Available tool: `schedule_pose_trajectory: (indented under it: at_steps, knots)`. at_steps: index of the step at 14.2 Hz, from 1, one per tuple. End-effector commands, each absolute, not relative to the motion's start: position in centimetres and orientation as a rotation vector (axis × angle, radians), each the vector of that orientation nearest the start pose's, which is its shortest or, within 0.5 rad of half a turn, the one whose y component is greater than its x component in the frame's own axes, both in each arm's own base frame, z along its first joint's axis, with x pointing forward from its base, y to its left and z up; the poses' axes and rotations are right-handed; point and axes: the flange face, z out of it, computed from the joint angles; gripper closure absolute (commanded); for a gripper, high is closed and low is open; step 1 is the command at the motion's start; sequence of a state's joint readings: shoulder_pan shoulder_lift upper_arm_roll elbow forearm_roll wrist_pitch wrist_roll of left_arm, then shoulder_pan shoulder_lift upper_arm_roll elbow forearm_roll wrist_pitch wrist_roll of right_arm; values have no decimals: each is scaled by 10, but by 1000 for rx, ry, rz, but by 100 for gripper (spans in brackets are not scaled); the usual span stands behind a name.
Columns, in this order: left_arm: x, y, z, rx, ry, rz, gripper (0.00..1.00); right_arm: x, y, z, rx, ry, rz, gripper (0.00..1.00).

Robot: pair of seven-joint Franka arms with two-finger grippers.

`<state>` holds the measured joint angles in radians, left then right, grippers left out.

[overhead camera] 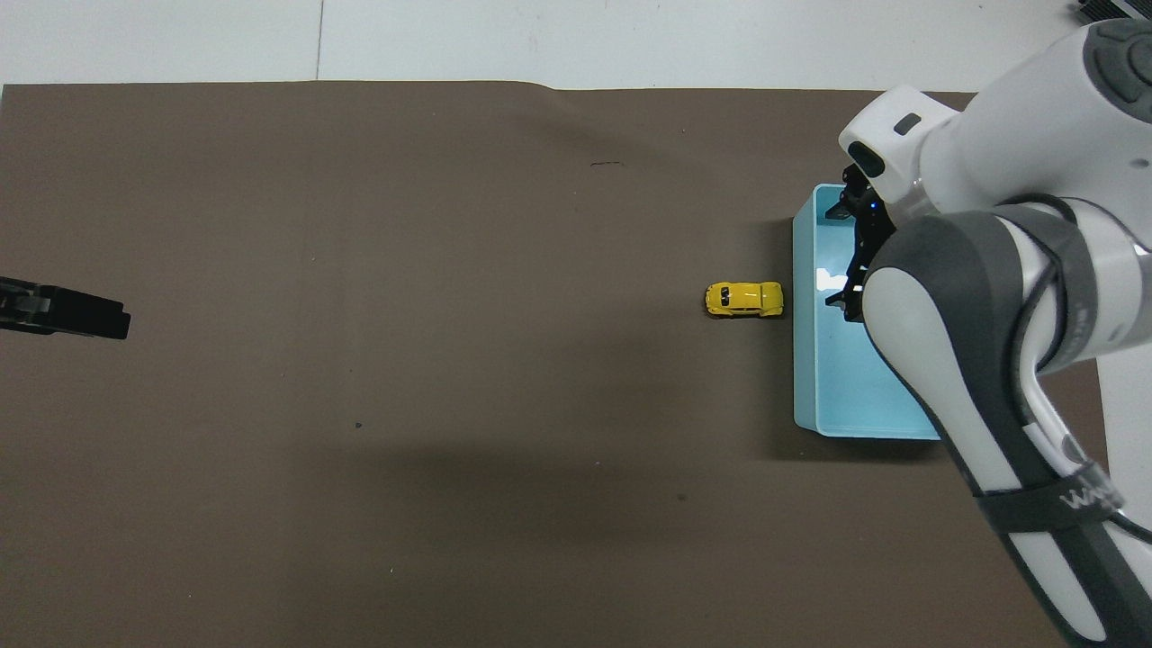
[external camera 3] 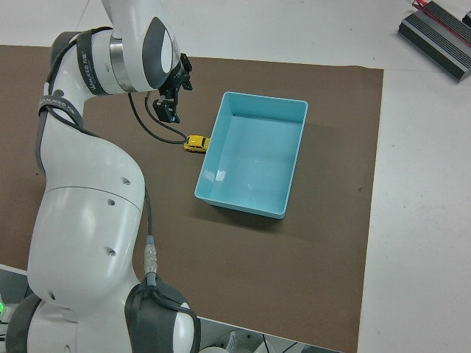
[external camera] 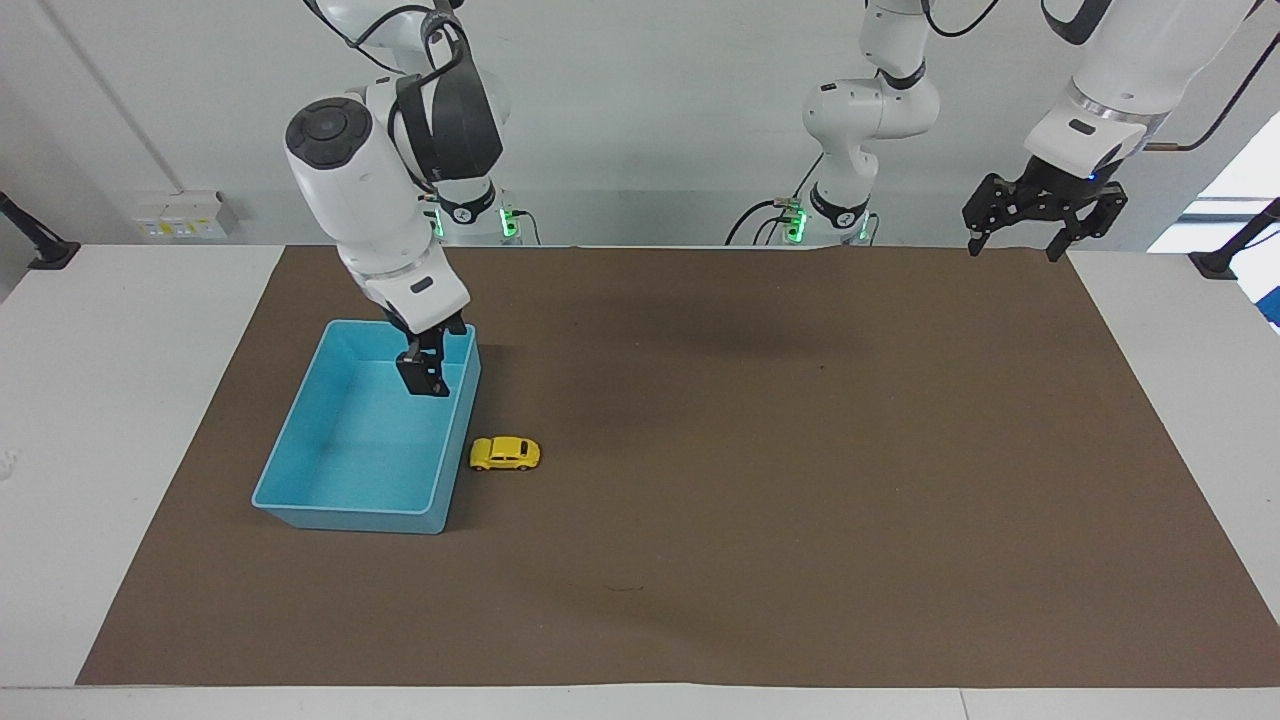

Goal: Wind up and store yellow beetle car
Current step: 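Move the right gripper over the bin toward the yellow car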

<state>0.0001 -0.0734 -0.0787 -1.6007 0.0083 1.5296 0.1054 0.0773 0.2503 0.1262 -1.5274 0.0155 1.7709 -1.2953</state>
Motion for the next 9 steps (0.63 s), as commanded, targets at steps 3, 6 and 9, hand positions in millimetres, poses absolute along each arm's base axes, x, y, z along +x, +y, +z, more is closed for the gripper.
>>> schedule_pose_trajectory:
  at_steps: [3, 6, 9]
  knots:
    - [516, -41, 644, -3126, 257, 25, 0, 639, 125, 482, -2217, -2170, -36, 0]
    - [515, -37, 642, -3130, 250, 34, 0, 644, 128, 461, -2194, -2203, -63, 0]
    - [516, -31, 645, -3131, 236, 17, 0, 645, 141, 441, -2172, -2224, -66, 0]
